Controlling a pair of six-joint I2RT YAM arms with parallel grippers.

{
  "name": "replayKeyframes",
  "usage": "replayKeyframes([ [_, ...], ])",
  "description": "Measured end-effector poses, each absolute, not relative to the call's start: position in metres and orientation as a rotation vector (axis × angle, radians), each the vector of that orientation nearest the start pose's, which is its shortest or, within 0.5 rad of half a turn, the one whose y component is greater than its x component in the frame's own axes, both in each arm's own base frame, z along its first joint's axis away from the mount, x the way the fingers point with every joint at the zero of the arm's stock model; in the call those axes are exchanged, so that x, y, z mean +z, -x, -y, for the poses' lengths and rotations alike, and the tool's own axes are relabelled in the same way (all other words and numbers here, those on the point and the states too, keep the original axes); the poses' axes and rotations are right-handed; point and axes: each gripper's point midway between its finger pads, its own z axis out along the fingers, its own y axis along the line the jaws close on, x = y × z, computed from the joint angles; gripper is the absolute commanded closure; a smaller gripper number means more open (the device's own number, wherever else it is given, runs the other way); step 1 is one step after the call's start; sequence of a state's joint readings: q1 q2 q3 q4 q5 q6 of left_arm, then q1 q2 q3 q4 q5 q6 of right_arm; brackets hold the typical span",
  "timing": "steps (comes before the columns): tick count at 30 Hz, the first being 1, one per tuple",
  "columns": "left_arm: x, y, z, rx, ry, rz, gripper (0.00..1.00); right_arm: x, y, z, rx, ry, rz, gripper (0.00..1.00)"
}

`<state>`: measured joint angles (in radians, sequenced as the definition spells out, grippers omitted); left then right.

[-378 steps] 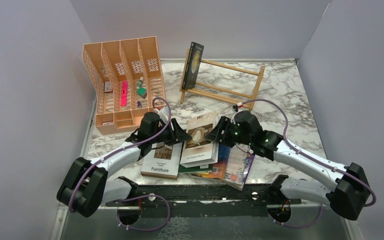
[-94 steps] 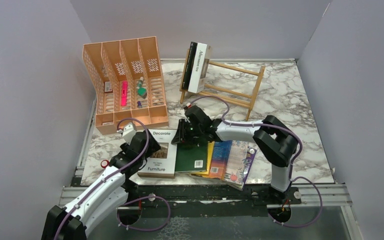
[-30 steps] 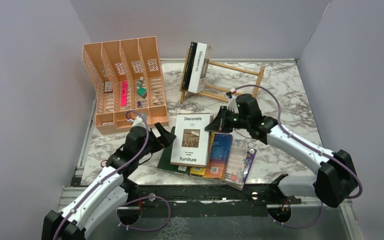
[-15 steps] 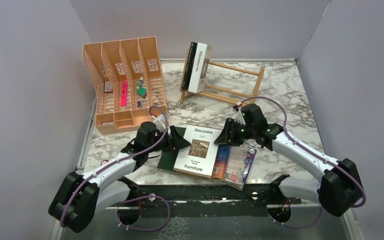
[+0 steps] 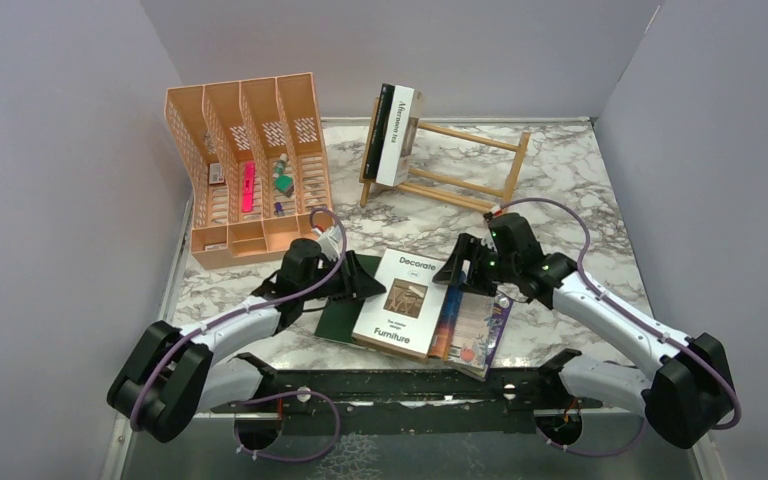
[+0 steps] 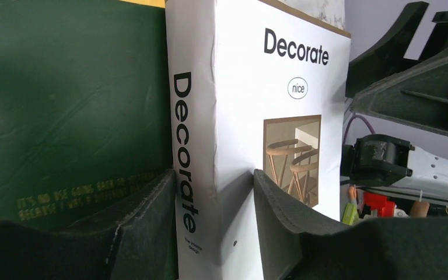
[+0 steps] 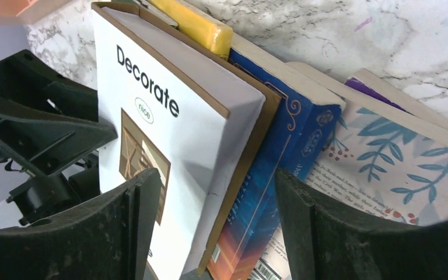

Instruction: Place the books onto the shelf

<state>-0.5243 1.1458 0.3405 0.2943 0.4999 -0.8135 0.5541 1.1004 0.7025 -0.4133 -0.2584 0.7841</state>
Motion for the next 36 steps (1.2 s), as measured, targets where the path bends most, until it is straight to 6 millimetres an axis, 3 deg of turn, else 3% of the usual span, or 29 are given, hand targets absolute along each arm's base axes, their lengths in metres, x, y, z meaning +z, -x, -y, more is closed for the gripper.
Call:
replayKeyframes([
  [6, 0.095, -0.197, 0.256, -1.311, -0.066, -2.299, 0.53, 0.096, -0.197, -0.208, 0.876, -0.264, -2.603, 0.17],
  [19, 0.096, -0.191, 0.272, -1.334, -0.123, -2.319, 0.56, 0.092, -0.191, -0.212, 1.024, -0.435, -2.528, 0.17],
  [36, 0.104, -0.176, 0.288, -1.438, -0.240, -2.318, 0.53, 0.108, -0.183, -0.209, 1.125, -0.503, -2.422, 0.38],
])
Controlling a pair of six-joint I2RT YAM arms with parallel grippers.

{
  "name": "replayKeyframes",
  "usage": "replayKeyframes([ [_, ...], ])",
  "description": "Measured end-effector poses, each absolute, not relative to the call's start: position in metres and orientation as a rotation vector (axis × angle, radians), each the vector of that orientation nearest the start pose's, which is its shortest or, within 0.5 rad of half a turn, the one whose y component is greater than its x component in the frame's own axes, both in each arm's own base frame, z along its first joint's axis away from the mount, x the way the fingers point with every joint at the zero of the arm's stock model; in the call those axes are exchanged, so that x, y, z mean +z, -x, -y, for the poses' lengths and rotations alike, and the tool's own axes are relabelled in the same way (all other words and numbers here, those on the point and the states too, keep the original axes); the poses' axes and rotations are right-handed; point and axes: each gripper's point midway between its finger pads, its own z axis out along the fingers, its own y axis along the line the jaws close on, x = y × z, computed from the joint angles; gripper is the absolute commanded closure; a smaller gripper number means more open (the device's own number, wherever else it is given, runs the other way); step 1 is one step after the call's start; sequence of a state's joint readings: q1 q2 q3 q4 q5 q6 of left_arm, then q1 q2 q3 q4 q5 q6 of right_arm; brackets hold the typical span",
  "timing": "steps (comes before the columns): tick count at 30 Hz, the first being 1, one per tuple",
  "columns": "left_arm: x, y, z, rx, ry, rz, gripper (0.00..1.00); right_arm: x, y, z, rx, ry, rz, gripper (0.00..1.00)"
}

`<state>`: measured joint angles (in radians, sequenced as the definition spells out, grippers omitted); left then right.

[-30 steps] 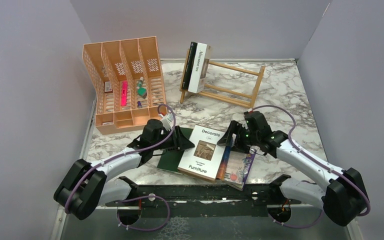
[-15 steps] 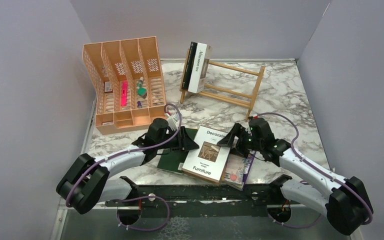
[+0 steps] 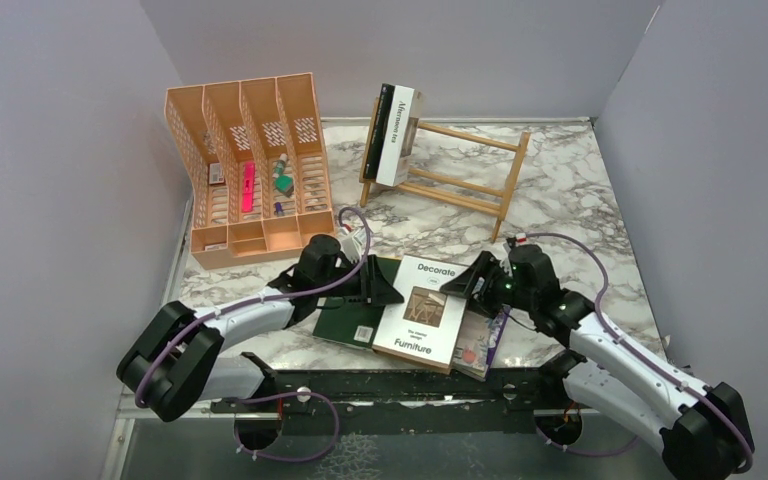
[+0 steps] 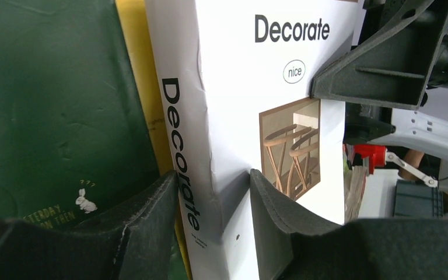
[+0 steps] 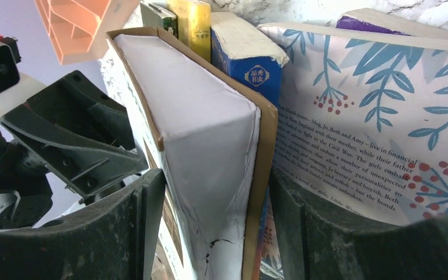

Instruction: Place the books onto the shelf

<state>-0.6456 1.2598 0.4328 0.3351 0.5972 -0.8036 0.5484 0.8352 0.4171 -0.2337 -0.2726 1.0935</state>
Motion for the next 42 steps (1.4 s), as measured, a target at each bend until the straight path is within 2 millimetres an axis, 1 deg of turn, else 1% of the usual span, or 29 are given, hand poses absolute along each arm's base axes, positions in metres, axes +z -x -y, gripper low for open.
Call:
replayKeyframes([
  [2, 0.106, -0.174, 0.289, -1.458, -0.259, -2.317, 0.53, 0.112, -0.183, -0.208, 1.129, -0.508, -2.404, 0.37],
  [6, 0.115, -0.168, 0.294, -1.502, -0.316, -2.296, 0.52, 0.124, -0.187, -0.205, 1.143, -0.511, -2.340, 0.29],
  [8, 0.122, -0.167, 0.297, -1.520, -0.339, -2.275, 0.51, 0.129, -0.188, -0.204, 1.149, -0.506, -2.313, 0.28],
  [9, 0.124, -0.168, 0.298, -1.525, -0.347, -2.265, 0.51, 0.131, -0.188, -0.204, 1.151, -0.505, -2.306, 0.30],
  [12, 0.130, -0.170, 0.301, -1.535, -0.359, -2.245, 0.51, 0.132, -0.188, -0.204, 1.150, -0.504, -2.303, 0.39],
  [14, 0.131, -0.170, 0.301, -1.535, -0.361, -2.245, 0.51, 0.133, -0.189, -0.204, 1.153, -0.504, -2.297, 0.46],
  [16, 0.130, -0.170, 0.300, -1.532, -0.361, -2.248, 0.51, 0.137, -0.189, -0.204, 1.164, -0.500, -2.283, 0.50],
  [19, 0.130, -0.170, 0.300, -1.532, -0.362, -2.244, 0.47, 0.145, -0.189, -0.204, 1.182, -0.477, -2.249, 0.54],
  [22, 0.136, -0.178, 0.298, -1.532, -0.346, -2.223, 0.41, 0.148, -0.190, -0.205, 1.179, -0.436, -2.237, 0.58],
  [23, 0.138, -0.182, 0.297, -1.531, -0.335, -2.217, 0.39, 0.151, -0.191, -0.206, 1.181, -0.415, -2.231, 0.61],
  [25, 0.141, -0.193, 0.290, -1.525, -0.288, -2.206, 0.33, 0.160, -0.194, -0.210, 1.193, -0.361, -2.215, 0.68],
  [27, 0.143, -0.201, 0.284, -1.520, -0.249, -2.200, 0.26, 0.172, -0.199, -0.217, 1.213, -0.308, -2.192, 0.71],
  [29, 0.147, -0.205, 0.281, -1.523, -0.231, -2.189, 0.19, 0.182, -0.205, -0.223, 1.233, -0.269, -2.173, 0.71],
  [33, 0.161, -0.211, 0.273, -1.534, -0.199, -2.146, 0.08, 0.197, -0.213, -0.232, 1.261, -0.219, -2.143, 0.70],
  [35, 0.171, -0.218, 0.266, -1.530, -0.166, -2.111, 0.05, 0.204, -0.216, -0.236, 1.274, -0.197, -2.127, 0.70],
  [37, 0.184, -0.223, 0.257, -1.521, -0.145, -2.063, 0.05, 0.214, -0.220, -0.241, 1.290, -0.163, -2.112, 0.70],
  [39, 0.196, -0.225, 0.252, -1.519, -0.139, -2.020, 0.05, 0.230, -0.226, -0.248, 1.323, -0.118, -2.086, 0.71],
  [42, 0.205, -0.222, 0.250, -1.533, -0.143, -1.994, 0.06, 0.257, -0.233, -0.260, 1.394, -0.029, -2.029, 0.72],
])
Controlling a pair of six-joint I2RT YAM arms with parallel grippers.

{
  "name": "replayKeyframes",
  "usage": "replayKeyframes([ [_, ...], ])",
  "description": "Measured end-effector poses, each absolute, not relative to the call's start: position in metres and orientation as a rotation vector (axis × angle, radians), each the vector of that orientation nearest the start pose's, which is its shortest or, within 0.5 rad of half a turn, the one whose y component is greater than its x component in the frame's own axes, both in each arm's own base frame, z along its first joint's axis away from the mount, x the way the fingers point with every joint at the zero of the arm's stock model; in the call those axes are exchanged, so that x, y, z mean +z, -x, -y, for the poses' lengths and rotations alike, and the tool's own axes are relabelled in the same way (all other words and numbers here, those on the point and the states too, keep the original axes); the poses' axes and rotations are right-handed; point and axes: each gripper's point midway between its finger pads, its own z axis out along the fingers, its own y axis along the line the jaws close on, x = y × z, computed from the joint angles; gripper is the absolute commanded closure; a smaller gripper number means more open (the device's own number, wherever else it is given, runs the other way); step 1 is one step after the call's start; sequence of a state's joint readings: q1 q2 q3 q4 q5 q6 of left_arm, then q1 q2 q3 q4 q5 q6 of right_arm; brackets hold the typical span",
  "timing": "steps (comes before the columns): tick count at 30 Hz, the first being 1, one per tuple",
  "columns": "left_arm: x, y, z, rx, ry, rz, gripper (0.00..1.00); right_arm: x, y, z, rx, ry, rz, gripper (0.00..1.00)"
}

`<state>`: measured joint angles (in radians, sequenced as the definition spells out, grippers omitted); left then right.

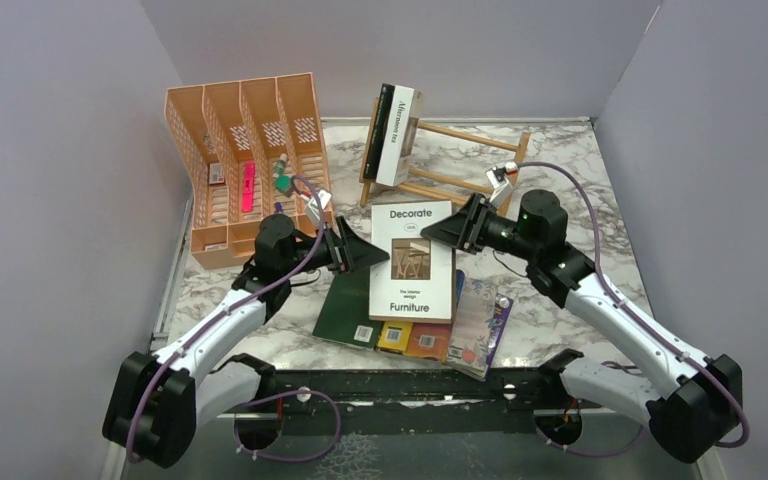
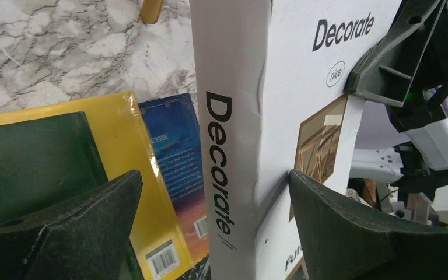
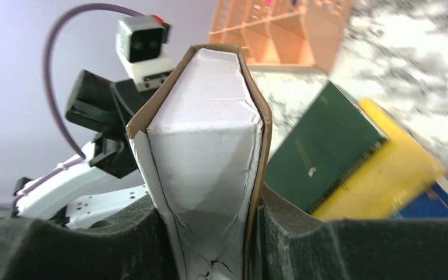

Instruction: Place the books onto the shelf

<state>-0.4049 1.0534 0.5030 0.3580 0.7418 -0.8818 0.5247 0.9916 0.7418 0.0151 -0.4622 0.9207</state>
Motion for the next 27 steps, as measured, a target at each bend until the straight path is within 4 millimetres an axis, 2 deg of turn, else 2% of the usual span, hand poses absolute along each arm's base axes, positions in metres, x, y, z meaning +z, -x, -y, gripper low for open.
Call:
replayKeyframes([
  [3, 0.217, -0.218, 0.249, -1.552, -0.136, -1.963, 0.08, 0.282, -0.238, -0.270, 1.460, 0.054, -1.967, 0.73],
  [9, 0.263, -0.204, 0.241, -1.589, -0.145, -1.811, 0.14, 0.313, -0.240, -0.289, 1.628, 0.146, -1.878, 0.77],
  [15, 0.293, -0.194, 0.237, -1.647, -0.135, -1.701, 0.23, 0.317, -0.243, -0.303, 1.767, 0.148, -1.871, 0.78],
  [23, 0.298, -0.192, 0.237, -1.703, -0.100, -1.675, 0.31, 0.332, -0.241, -0.307, 1.855, 0.162, -1.810, 0.78],
  [27, 0.301, -0.191, 0.237, -1.726, -0.085, -1.667, 0.44, 0.337, -0.241, -0.308, 1.881, 0.173, -1.785, 0.78],
])
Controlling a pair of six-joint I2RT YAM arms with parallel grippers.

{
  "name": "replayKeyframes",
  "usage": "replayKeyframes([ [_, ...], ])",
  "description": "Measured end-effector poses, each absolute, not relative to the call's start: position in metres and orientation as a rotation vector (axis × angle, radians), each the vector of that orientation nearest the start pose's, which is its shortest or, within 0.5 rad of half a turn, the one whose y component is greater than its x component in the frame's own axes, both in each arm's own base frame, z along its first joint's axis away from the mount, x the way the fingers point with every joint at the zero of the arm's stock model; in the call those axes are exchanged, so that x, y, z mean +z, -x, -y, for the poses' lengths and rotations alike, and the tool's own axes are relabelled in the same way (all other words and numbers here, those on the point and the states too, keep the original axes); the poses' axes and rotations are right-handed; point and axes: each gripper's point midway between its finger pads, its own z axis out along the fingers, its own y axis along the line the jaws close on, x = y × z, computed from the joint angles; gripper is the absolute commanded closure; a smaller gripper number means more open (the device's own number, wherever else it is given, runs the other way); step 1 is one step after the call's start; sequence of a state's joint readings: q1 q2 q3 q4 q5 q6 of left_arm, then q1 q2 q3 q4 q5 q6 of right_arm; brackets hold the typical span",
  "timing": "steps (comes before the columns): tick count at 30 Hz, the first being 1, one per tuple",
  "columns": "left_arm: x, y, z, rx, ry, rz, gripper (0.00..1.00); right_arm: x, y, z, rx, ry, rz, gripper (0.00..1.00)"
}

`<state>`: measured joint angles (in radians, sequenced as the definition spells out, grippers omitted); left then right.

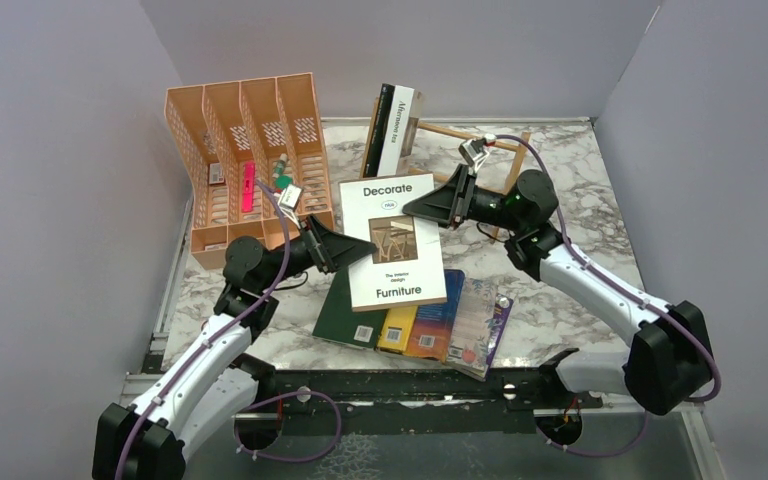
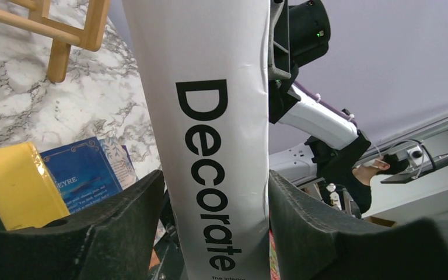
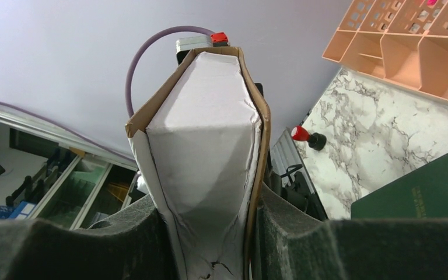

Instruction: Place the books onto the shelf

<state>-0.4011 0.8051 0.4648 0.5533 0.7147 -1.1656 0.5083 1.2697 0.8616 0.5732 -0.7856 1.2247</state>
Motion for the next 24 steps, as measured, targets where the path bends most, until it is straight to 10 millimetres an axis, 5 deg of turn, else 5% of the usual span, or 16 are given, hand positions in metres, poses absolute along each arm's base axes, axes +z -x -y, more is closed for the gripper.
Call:
replayKeyframes([
  [9, 0.310, -0.186, 0.237, -1.765, -0.085, -1.642, 0.69, 0.337, -0.243, -0.313, 1.915, 0.209, -1.767, 0.75],
  [16, 0.309, -0.185, 0.237, -1.759, -0.104, -1.642, 0.71, 0.333, -0.245, -0.312, 1.893, 0.231, -1.771, 0.27],
  [24, 0.321, -0.199, 0.239, -1.668, -0.137, -1.638, 0.71, 0.329, -0.267, -0.288, 1.655, 0.150, -1.809, 0.18],
])
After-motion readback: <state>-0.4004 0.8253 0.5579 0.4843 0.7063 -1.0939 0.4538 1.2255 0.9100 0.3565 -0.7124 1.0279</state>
